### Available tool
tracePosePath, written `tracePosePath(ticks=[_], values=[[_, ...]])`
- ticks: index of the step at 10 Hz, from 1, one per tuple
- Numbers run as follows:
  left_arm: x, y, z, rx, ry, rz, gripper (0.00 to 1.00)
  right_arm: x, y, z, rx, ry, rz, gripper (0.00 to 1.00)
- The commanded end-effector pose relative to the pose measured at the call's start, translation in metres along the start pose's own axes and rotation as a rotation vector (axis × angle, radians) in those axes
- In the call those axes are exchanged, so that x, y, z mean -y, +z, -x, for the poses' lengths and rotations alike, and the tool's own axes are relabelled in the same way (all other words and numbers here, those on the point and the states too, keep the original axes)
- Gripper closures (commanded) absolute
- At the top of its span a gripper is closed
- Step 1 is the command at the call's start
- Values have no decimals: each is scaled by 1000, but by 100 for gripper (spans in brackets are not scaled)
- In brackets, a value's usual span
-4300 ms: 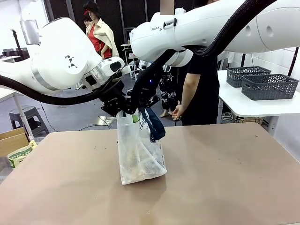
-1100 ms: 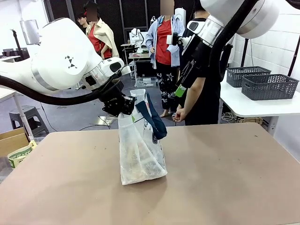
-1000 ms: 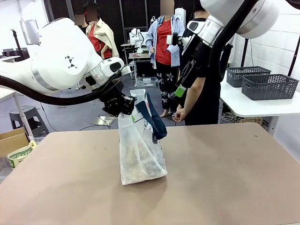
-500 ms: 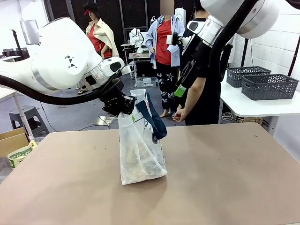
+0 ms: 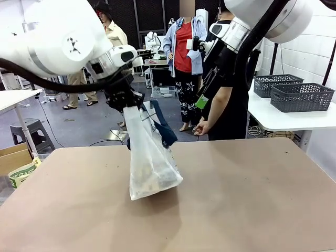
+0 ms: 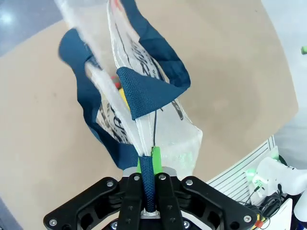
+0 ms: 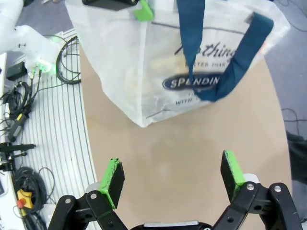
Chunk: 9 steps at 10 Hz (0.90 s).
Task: Transfer purchased items from the store into the shopping bag.
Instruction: Move the Reusable shopping bag to the right side of the table.
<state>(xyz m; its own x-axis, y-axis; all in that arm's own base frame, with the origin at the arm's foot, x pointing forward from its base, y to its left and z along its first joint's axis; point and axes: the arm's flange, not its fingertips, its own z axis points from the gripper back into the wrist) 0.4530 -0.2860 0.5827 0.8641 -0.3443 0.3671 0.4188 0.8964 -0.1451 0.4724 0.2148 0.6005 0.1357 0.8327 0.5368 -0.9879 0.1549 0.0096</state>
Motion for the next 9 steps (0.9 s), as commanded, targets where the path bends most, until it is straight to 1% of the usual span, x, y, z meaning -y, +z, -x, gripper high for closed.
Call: tracePosePath(ticks=[1,3,5,7,9], values=[[-8,34,-23,35,12,-61,100,0,-1,1,-19,11,3,0],[-33,58,-24,37,-28,-85,100,0,-1,1,-19,11,3,0],[-70,82,-17,48,-28,-119,100,0,-1,1,-19,11,3,0],[-101,109,3,44,-25,-159,100,0,-1,1,-19,11,3,0],[-126,130,34,52,-55,-193,100,0,-1,1,-19,11,3,0]])
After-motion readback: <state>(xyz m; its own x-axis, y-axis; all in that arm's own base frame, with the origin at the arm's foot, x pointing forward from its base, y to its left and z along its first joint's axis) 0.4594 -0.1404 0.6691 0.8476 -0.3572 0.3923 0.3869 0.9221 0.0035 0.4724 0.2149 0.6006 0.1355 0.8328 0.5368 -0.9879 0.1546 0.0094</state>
